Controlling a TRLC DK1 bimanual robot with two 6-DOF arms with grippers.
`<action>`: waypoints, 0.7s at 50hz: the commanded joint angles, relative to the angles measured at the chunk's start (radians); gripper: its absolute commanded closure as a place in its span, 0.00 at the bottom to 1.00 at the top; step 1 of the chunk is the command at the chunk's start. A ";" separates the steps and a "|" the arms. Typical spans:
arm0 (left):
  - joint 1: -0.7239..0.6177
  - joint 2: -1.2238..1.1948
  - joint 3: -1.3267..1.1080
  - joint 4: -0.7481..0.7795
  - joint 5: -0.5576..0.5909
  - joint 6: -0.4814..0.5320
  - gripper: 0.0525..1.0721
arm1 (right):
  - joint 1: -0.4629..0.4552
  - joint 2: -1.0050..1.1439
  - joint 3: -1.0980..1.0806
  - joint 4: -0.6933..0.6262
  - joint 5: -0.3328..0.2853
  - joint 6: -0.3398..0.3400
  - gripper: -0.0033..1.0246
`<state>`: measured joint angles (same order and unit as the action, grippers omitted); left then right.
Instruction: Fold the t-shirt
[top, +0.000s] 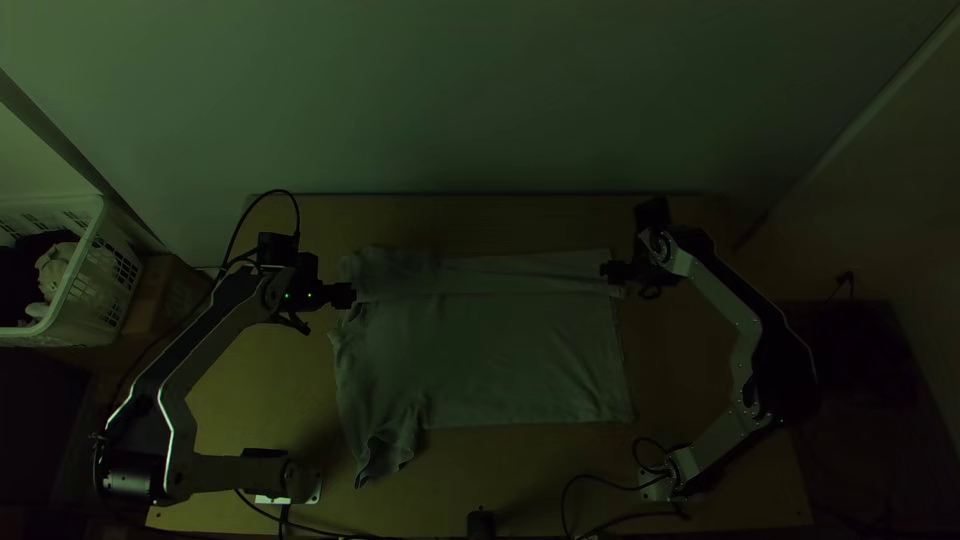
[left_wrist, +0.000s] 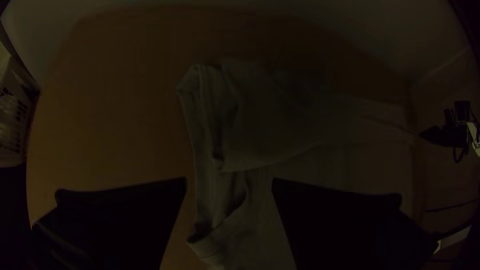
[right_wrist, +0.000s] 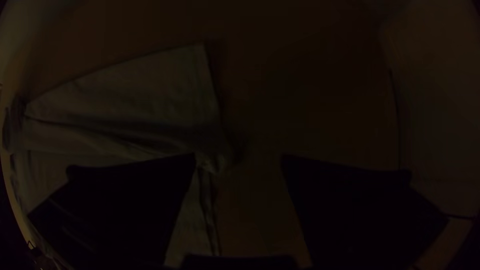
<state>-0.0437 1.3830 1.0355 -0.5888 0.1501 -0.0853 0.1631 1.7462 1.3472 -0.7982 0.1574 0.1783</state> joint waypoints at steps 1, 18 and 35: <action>0.004 -0.070 -0.023 -0.031 0.016 0.022 0.04 | -0.011 -0.082 -0.025 -0.032 -0.005 0.004 0.11; -0.045 -0.252 -0.055 -0.221 0.017 0.029 0.04 | -0.005 -0.255 -0.085 -0.197 -0.001 0.081 0.04; -0.153 -0.476 -0.204 -0.419 0.017 -0.068 0.04 | 0.047 -0.341 -0.178 -0.480 -0.001 0.087 0.04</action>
<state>-0.1802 0.9588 0.8860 -0.9531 0.1577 -0.0898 0.1787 1.4456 1.2385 -1.2430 0.1577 0.2390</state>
